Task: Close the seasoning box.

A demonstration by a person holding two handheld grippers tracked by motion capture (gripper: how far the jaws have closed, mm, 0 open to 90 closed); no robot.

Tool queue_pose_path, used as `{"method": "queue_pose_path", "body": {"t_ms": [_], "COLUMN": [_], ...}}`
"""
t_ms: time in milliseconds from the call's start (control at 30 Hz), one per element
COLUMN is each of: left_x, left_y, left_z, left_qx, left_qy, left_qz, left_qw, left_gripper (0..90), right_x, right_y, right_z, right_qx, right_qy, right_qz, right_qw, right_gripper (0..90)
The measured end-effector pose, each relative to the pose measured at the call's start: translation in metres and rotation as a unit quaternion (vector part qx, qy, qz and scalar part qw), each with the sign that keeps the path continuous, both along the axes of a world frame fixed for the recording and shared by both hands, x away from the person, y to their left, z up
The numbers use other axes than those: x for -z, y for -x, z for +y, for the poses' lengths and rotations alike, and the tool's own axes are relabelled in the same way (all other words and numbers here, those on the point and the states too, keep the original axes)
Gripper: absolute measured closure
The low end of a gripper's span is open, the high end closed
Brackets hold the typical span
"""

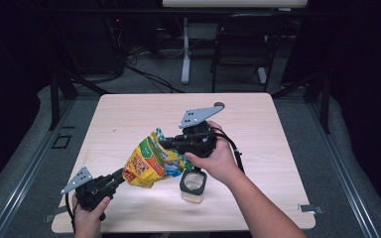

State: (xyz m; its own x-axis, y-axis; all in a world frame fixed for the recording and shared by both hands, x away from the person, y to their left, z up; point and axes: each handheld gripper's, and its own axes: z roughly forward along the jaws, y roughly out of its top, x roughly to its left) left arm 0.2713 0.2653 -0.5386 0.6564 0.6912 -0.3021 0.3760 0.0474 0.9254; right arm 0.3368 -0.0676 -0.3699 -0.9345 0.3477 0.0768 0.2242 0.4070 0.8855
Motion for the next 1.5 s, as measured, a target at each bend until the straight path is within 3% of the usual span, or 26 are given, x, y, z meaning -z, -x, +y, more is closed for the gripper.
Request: {"method": "queue_pose_path", "body": {"t_ms": [300, 933, 1200, 1500], "left_x": [-0.002, -0.009, -0.011, -0.013], "left_y": [0.001, 0.005, 0.006, 0.007], "left_z": [-0.001, 0.002, 0.003, 0.008], "left_qx": [0.005, 0.012, 0.012, 0.016], "left_qy": [-0.007, -0.018, -0.026, -0.027], "left_qz": [-0.004, -0.026, -0.024, -0.021], "left_qw": [1.0, 0.9994, 0.9993, 0.9993], "left_gripper": [75.8, 75.5, 75.7, 83.4], "right_x": [0.009, 0.023, 0.025, 0.027], "right_y": [-0.001, 0.001, 0.003, 0.008], "right_z": [-0.007, -0.015, -0.013, -0.007], "right_qx": [0.009, 0.021, 0.019, 0.011], "right_qy": [0.012, 0.009, 0.013, 0.016], "right_qz": [-0.003, -0.012, -0.019, -0.033], "right_qw": [0.9999, 0.9997, 0.9995, 0.9993], "right_gripper": [90.0, 90.0, 90.0, 90.0]}}
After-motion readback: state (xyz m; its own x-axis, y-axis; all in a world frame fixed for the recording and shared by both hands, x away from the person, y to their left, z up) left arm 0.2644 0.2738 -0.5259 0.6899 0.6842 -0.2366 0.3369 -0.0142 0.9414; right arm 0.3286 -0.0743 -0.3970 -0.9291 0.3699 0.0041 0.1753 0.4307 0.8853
